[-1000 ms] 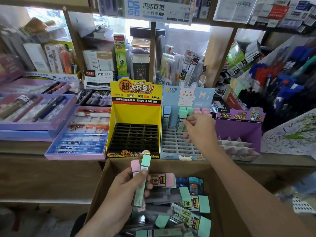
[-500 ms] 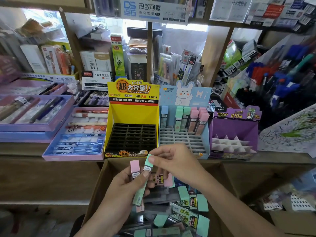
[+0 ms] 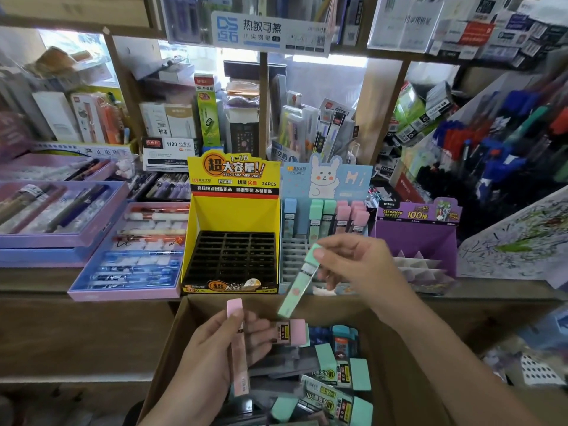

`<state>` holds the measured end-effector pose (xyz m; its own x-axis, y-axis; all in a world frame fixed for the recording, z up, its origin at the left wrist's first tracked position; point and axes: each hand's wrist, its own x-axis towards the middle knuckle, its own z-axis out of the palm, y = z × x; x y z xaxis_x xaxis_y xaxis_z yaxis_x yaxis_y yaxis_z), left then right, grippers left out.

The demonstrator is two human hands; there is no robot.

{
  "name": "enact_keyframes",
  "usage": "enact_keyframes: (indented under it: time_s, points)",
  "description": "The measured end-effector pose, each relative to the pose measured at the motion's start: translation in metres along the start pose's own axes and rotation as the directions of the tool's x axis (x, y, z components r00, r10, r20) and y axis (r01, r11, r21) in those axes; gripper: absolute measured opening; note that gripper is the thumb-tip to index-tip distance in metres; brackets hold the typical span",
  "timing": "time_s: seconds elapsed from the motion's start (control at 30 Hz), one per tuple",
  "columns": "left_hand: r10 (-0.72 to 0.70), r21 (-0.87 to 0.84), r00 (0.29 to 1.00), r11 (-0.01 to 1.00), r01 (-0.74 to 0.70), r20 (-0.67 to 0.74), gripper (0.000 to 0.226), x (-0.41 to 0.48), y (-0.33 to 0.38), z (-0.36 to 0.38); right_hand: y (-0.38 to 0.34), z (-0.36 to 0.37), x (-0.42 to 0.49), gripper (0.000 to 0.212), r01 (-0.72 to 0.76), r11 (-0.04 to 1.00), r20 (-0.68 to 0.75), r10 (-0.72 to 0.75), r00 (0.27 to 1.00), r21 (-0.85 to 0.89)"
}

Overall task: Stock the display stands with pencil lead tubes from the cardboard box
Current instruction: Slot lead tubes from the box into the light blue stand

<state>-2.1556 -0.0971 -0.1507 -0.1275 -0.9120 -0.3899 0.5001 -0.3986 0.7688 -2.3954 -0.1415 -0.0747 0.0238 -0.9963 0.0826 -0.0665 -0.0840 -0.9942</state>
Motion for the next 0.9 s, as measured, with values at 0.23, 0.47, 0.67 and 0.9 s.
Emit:
enact_keyframes:
  time_s: [0.23, 0.47, 0.67, 0.9]
  points:
    - [0.007, 0.067, 0.999, 0.998, -0.010, 0.039, 0.027, 0.002, 0.001, -0.004, -0.023, -0.042, 0.027, 0.013, 0.165, 0.973, -0.236, -0.200, 0.951, -0.160]
    - [0.014, 0.119, 1.000, 0.993, -0.016, 0.018, 0.030, 0.003, 0.000, -0.005, -0.016, -0.047, 0.048, 0.017, 0.229, 0.895, -0.209, -0.326, 0.922, -0.383]
    - [-0.004, 0.144, 1.000, 0.990, 0.003, 0.005, 0.030, 0.005, 0.000, -0.007, -0.002, -0.047, 0.055, 0.016, 0.228, 0.856, -0.153, -0.330, 0.931, -0.464]
    - [-0.021, 0.145, 1.000, 0.989, 0.021, 0.004, 0.030, 0.007, 0.001, -0.007, -0.002, -0.049, 0.061, 0.017, 0.222, 0.837, -0.121, -0.321, 0.939, -0.500]
